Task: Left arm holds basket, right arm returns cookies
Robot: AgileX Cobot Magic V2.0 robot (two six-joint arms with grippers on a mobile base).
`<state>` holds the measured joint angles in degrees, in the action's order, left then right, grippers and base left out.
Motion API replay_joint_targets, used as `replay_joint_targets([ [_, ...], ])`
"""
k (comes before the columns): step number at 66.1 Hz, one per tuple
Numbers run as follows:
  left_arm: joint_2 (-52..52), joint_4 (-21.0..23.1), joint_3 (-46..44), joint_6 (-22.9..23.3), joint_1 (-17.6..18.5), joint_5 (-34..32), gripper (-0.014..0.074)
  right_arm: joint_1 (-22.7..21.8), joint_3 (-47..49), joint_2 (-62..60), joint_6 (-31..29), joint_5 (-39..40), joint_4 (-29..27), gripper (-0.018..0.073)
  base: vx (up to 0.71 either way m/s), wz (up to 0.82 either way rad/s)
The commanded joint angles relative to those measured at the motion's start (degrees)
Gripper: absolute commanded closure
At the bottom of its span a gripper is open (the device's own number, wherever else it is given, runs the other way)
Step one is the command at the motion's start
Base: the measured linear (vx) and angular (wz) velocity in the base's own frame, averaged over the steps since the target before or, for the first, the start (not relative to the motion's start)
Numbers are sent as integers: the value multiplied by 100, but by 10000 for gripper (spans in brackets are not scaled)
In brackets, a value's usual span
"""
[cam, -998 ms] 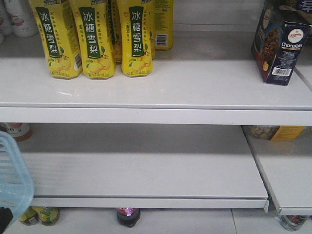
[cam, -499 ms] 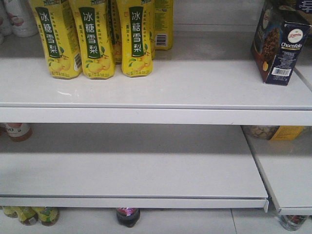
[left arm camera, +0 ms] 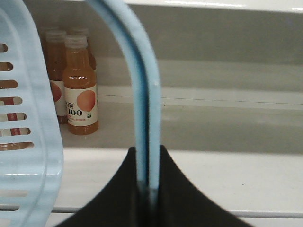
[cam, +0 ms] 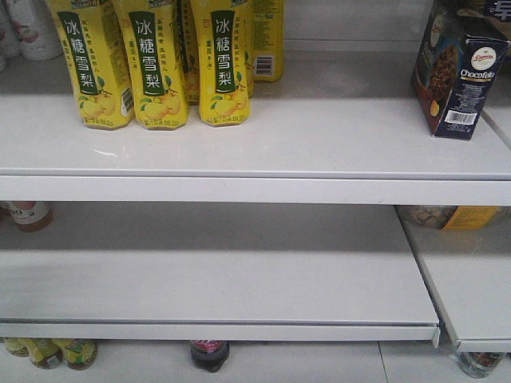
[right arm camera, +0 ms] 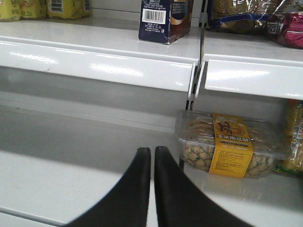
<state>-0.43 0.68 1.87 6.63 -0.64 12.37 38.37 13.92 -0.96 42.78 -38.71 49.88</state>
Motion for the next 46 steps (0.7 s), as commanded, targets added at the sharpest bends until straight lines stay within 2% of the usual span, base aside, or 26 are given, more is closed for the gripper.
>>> replay_joint_targets([
  [1, -104, -107, -160, -121, 37, -567, 599, 7, 140, 25, -38, 324, 227, 570, 0, 0],
  [40, -104, -107, -160, -121, 37, -567, 599, 7, 140, 25, -38, 306, 227, 570, 0, 0],
  [46, -104, -107, -160, -121, 37, -567, 599, -144, 140, 88, -94, 307, 184, 570, 0, 0],
])
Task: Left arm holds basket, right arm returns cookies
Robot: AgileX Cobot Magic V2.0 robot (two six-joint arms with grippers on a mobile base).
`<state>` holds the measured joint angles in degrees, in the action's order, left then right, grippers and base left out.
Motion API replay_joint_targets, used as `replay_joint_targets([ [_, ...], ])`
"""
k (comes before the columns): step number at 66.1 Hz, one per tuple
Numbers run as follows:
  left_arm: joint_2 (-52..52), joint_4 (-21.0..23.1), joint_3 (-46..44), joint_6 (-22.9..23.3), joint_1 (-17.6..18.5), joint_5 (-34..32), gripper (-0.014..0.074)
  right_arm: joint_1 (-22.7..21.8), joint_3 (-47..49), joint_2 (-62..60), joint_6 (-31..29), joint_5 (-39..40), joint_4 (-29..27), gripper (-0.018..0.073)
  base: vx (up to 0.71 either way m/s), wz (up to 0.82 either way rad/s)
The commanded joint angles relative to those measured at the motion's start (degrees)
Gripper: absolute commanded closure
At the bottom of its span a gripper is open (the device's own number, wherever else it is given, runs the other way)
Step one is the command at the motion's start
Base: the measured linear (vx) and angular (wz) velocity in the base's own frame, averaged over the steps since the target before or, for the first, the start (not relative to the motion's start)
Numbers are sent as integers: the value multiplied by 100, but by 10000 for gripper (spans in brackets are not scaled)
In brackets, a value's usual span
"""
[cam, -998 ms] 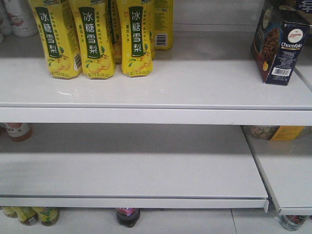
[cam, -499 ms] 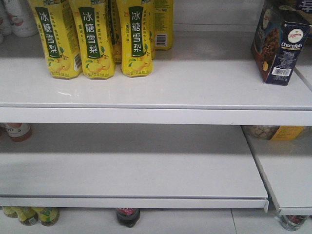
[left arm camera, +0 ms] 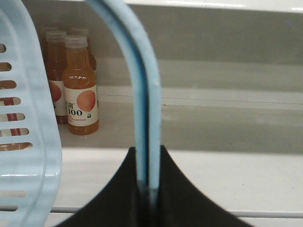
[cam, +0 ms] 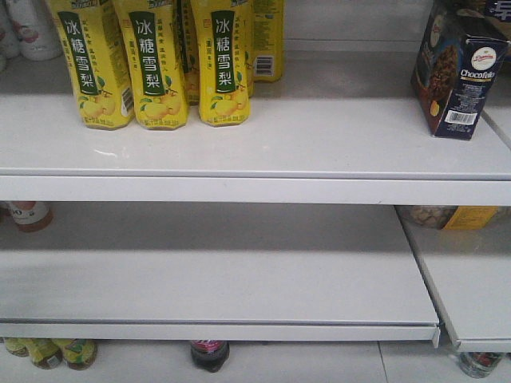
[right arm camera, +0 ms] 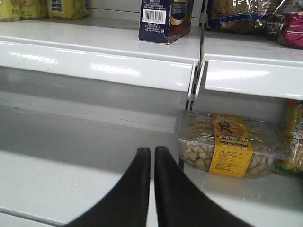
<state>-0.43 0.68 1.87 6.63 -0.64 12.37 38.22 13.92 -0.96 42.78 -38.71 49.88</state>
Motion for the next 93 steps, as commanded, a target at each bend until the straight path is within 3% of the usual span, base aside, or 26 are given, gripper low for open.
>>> replay_joint_targets([
  [1, -104, -107, -160, -121, 37, -567, 599, -187, 140, 107, -132, 307, 172, 570, 0, 0],
  [5, -104, -107, -160, -121, 37, -567, 599, -528, 152, 183, -348, 343, -151, 570, 0, 0],
  [13, -104, -107, -160, -121, 37, -567, 599, -1341, 76, 294, -1620, 979, -1294, 570, 0, 0],
  [26, -104, -107, -160, -121, 37, -567, 599, -2839, -639, 294, -3865, 2525, -3853, 570, 0, 0],
  [30, -104, -107, -160, -121, 37, -567, 599, -3294, -941, 294, -4186, 3034, -4685, 570, 0, 0],
  [35, -104, -107, -160, -121, 37, -567, 599, -3724, -1303, 294, -4219, 3593, -5125, 570, 0, 0],
  [41, -104, -107, -160, -121, 37, -567, 599, -4003, -1666, 282, -4115, 4115, -5231, 570, 0, 0],
  [45, -102, -107, -166, -121, 37, -567, 599, -4055, -1654, 163, -4095, 3914, -5163, 570, 0, 0],
  [55, -102, -107, -166, -121, 37, -565, 599, -4046, -1661, -49, -4100, 3947, -4841, 570, 0, 0],
  [78, -102, -107, -166, -121, 37, -565, 599, -3948, -1661, -49, -4456, 3871, -4718, 570, 0, 0],
  [93, -102, -107, -166, -121, 37, -565, 599, -3942, -1661, -49, -4360, 3787, -4833, 570, 0, 0],
])
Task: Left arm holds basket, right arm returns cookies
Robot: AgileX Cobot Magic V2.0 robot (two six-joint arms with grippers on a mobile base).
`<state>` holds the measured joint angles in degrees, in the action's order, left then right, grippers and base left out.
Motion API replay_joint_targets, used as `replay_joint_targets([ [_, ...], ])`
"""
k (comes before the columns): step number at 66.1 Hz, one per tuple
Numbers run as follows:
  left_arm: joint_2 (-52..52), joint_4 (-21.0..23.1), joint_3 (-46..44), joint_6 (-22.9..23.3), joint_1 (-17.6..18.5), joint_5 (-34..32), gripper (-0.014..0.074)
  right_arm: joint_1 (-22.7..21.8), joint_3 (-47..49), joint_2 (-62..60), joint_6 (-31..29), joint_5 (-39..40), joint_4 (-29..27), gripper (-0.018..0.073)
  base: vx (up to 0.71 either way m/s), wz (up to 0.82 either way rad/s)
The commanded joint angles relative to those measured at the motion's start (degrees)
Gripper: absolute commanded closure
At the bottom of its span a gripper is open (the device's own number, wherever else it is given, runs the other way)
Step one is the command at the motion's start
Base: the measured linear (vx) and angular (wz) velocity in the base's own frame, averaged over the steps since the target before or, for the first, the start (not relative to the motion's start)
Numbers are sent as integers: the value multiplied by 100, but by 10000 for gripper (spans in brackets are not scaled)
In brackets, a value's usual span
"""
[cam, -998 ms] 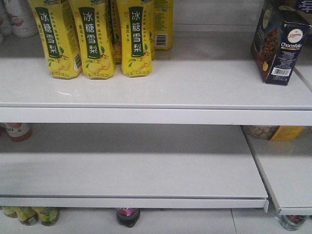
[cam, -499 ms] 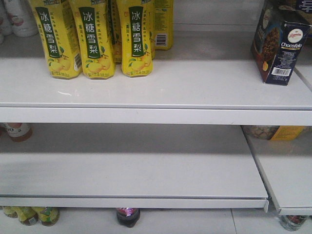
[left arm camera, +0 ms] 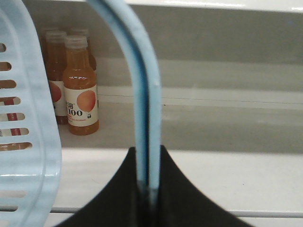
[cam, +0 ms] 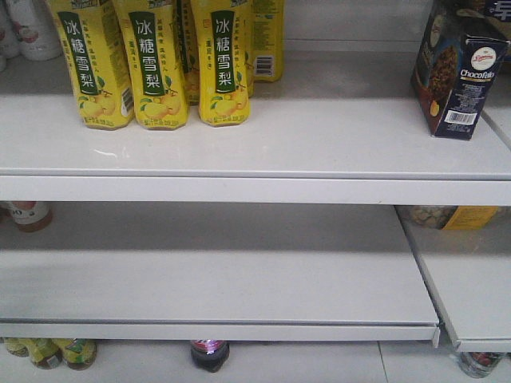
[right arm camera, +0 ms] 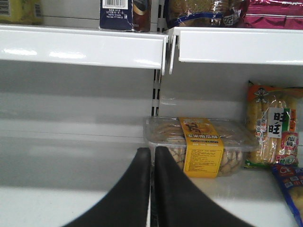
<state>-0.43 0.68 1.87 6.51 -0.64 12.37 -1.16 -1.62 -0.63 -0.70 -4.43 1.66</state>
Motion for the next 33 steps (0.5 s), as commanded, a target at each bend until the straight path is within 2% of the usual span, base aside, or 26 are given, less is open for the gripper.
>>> replay_joint_targets([
  [1, -102, -107, -166, -109, 37, -565, 599, -4, -107, -82, -13, 360, -10, 570, 0, 0],
  [33, -102, -107, -166, -109, 37, -565, 599, -4, -101, -77, -13, 366, -5, 570, 0, 0],
])
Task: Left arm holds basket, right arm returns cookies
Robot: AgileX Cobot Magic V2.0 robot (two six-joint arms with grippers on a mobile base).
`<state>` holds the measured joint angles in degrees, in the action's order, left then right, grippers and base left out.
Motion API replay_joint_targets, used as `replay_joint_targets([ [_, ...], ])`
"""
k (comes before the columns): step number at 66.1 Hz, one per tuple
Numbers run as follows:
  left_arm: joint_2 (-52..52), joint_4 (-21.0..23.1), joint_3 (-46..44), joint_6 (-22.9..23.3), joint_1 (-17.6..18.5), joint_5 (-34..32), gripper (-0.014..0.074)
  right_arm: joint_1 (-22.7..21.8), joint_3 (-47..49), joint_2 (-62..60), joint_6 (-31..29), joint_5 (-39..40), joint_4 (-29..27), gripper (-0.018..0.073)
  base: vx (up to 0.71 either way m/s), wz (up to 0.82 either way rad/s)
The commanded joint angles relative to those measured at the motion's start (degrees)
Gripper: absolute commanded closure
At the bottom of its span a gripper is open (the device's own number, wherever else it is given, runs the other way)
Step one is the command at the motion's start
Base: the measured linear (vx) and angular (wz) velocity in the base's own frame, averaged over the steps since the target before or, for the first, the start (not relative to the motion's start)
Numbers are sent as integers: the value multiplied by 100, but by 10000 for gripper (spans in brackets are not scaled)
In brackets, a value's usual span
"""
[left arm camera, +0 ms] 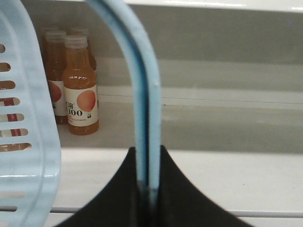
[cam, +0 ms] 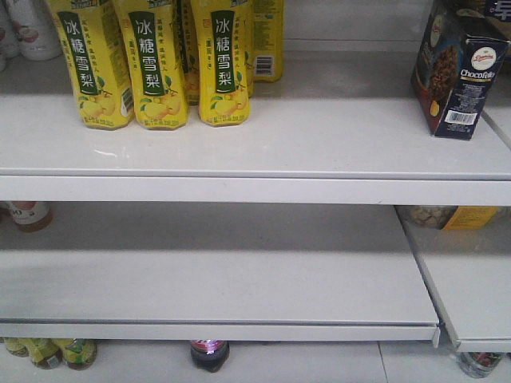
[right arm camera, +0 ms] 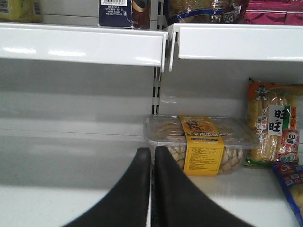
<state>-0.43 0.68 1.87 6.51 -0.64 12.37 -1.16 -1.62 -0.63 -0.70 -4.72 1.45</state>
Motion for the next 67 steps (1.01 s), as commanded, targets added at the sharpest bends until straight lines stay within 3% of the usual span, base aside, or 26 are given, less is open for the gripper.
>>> replay_joint_targets([
  [1, -102, -107, -166, -109, 37, -565, 599, -4, -101, -77, -13, 395, 15, 570, 0, 0],
  [67, -102, -107, -166, -109, 37, -565, 599, -4, -101, -77, -18, 395, 15, 570, 0, 0],
])
